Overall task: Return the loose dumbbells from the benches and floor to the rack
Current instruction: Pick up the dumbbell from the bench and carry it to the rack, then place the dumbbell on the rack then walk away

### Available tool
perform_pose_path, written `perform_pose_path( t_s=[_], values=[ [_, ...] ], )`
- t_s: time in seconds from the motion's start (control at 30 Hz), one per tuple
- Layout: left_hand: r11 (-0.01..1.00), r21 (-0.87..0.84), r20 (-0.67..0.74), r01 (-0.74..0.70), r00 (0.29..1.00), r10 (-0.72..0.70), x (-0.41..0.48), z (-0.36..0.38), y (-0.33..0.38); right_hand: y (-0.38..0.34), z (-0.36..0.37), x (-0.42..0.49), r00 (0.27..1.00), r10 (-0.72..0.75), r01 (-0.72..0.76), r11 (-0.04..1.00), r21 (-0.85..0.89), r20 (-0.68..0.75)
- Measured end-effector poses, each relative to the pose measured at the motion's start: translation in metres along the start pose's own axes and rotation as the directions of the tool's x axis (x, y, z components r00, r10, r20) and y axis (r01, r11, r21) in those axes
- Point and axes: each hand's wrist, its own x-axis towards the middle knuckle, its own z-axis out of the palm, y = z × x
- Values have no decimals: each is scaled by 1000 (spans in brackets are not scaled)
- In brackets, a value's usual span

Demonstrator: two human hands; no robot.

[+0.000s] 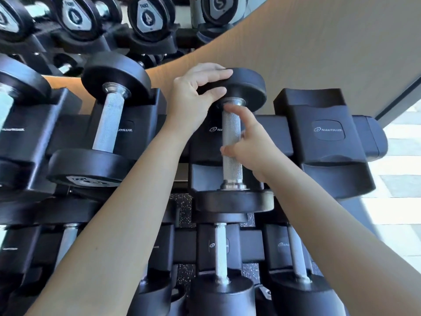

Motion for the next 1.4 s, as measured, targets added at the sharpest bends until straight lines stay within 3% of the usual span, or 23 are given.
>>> perform_pose_path(
  t_s=[0.37,0.5,0.77,0.97,1.23,1.4],
  values=[
    [1000,4,-23,18,1000,-18,29,6,-15,1,-6,32,999,-42,43,995,90,-13],
    [996,1,-66,84,994,-84,34,4,-27,4,-2,43,998,-65,66,997,31,-27],
    [979,135,76,151,984,-162,18,8,-31,7,-7,51,999,-28,28,1000,0,29],
    [980,143,75,135,986,-147,-22,-2,-9,8,-13,24,999,-36,37,998,-52,7],
    [972,118,40,202,977,-208,-99,-19,7,17,-12,-24,986,-117,116,993,-13,-122],
    [965,82,41,247,967,-251,-131,-22,13,22,-13,-48,976,-183,183,983,-9,-115]
  ],
)
